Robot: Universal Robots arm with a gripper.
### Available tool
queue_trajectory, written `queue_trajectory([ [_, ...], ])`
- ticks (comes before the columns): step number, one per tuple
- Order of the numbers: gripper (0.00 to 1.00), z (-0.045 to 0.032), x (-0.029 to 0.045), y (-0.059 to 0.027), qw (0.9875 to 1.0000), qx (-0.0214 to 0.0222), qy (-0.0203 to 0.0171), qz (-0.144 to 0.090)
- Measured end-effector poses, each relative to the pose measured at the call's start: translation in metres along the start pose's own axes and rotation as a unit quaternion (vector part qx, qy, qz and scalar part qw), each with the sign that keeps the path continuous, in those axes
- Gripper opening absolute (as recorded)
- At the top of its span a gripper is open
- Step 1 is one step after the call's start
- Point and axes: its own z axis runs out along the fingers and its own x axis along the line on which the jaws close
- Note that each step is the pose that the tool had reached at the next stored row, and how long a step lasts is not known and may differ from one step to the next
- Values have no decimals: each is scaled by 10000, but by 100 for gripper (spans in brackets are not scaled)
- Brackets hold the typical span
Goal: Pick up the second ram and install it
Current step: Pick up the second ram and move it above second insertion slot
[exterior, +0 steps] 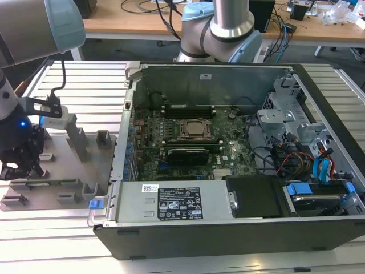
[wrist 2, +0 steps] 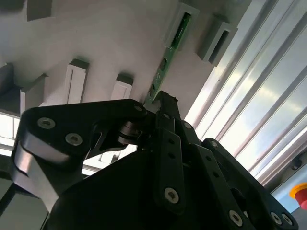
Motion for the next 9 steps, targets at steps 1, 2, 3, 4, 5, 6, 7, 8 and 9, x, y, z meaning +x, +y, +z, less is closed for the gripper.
queue_trajectory([
  [1, 11, 0, 0, 0, 10000, 2, 3, -73],
  [2, 11, 0, 0, 0, 9999, 5, 5, -131],
  [3, 11, 0, 0, 0, 9997, 8, 9, -241],
  [4, 11, 0, 0, 0, 9996, 10, 11, -291],
  [5, 11, 0, 0, 0, 9994, 12, 12, -340],
  [6, 11, 0, 0, 0, 9993, 13, 14, -366],
  [7, 11, 0, 0, 0, 9993, 13, 14, -373],
  [8, 11, 1, -1, 1, 9993, 115, 4, -369],
  [9, 11, 2, 0, 0, 9991, 229, -7, -366],
])
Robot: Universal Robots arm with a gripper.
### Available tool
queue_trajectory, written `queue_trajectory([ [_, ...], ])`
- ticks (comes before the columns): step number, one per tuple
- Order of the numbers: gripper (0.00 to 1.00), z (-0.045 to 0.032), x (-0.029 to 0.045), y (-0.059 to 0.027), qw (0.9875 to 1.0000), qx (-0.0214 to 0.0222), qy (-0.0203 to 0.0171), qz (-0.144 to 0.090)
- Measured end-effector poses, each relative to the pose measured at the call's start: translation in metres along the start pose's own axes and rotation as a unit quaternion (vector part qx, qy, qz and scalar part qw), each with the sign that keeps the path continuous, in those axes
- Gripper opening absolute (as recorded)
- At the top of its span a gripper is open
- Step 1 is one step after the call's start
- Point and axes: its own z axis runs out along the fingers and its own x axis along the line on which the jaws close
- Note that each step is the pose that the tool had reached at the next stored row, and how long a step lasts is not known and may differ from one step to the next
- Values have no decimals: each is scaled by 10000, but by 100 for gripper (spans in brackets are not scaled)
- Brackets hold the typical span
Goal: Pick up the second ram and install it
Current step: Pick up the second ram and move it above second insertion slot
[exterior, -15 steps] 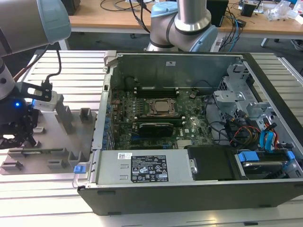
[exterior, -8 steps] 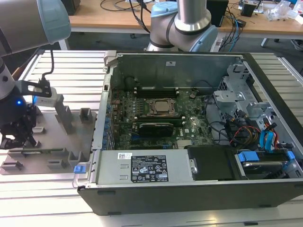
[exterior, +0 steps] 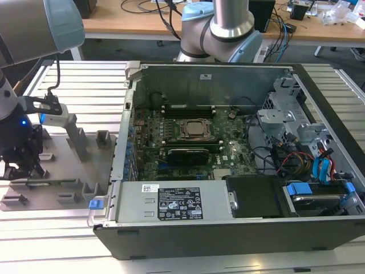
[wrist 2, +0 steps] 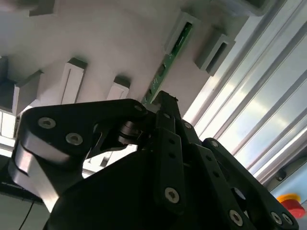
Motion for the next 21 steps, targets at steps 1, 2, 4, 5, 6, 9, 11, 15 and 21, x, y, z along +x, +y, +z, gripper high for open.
queue_trajectory([
  [1, 11, 1, 0, 0, 9999, 101, -6, 3],
  [2, 11, 2, 0, -1, 9999, 110, -7, 3],
  [4, 11, 1, 0, 0, 9999, 125, -8, 4],
  [5, 11, 1, 0, 0, 9999, 138, -8, 5],
  [6, 17, 1, 0, 0, 9999, 147, -9, 5],
  [9, 24, 65, 2, 62, 9999, 159, -14, 5],
  [11, 24, 116, 2, 84, 9999, 159, -14, 5],
  [15, 24, 250, -3, 90, 9999, 159, -15, -10],
  [21, 24, 361, -6, 98, 9999, 159, -30, -46],
])
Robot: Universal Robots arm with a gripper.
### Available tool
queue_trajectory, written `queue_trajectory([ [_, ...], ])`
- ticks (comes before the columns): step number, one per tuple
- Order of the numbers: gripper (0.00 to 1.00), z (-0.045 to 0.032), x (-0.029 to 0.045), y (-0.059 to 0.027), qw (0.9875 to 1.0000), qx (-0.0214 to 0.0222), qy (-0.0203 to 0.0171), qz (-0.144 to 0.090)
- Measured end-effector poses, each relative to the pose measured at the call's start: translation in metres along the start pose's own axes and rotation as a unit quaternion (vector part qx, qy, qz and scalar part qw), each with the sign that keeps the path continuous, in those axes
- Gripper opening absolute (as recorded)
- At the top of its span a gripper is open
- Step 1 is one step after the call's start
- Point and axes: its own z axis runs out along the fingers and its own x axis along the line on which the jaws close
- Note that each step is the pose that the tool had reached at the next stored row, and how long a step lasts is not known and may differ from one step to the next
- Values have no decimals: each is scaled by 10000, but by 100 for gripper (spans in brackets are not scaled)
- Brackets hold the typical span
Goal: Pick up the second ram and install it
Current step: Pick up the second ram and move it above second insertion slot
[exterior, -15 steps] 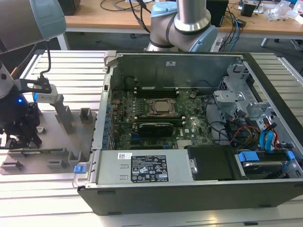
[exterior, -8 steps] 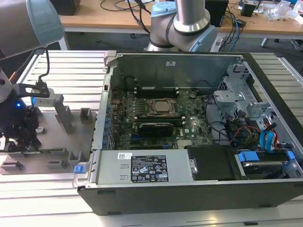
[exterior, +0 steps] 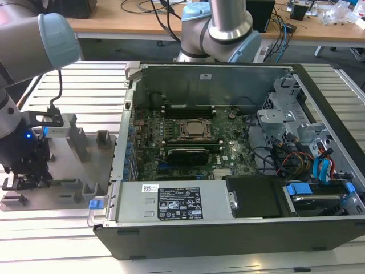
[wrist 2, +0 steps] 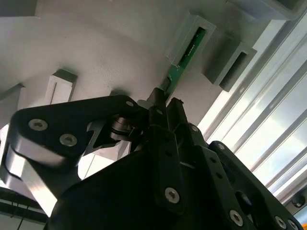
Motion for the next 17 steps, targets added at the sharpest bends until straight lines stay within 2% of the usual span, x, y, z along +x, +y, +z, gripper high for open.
queue_trajectory([
  [3, 23, 2, 0, 0, 10000, 0, -1, 0],
  [5, 13, 2, 0, 0, 10000, 0, -1, 0],
  [13, 13, 5, 0, 0, 10000, 0, -1, 0],
  [15, 13, -60, 1, -2, 10000, 0, -1, 0],
  [17, 13, -187, 4, -7, 10000, 1, -1, 0],
])
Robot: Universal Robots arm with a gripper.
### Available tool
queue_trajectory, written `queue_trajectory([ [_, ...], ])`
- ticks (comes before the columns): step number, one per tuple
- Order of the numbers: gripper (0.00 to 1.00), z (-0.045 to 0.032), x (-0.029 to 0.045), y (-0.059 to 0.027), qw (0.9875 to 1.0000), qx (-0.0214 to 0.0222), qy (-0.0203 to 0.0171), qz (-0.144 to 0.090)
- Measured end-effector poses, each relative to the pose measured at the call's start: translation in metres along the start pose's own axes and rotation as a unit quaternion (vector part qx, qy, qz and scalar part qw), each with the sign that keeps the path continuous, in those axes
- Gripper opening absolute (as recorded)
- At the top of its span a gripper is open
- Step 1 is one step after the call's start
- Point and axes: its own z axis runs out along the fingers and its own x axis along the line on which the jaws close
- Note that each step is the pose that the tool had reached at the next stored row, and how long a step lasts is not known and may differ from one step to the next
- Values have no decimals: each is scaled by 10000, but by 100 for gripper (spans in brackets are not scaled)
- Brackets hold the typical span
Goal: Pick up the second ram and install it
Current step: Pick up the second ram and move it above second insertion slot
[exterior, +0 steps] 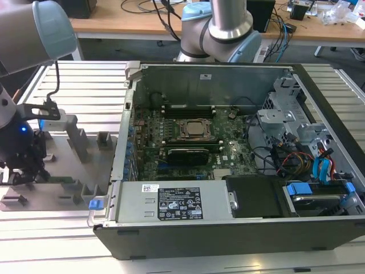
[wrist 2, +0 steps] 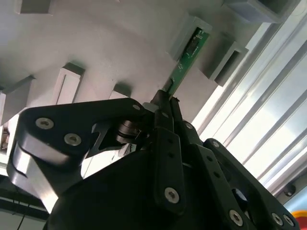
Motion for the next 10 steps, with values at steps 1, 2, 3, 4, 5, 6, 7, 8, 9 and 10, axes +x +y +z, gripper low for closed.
queue_trajectory([
  [1, 13, -46, 1, -2, 10000, -1, 0, 0],
  [2, 13, -97, 2, -4, 10000, 0, -1, 0],
  [3, 13, -157, 4, -6, 10000, -1, 0, 0],
  [4, 13, -209, 5, -8, 10000, 0, 0, 0],
  [5, 13, -258, 7, -9, 10000, 0, 0, 0],
  [6, 13, -283, 7, -10, 10000, 0, 0, 0],
  [7, 13, -302, 8, -11, 10000, 0, 0, 0],
  [8, 13, -329, 8, -12, 10000, 0, 0, 0],
  [9, 13, -358, 9, -13, 10000, 0, 0, 0],
  [10, 13, -378, 10, -14, 10000, 0, 0, 0],
])
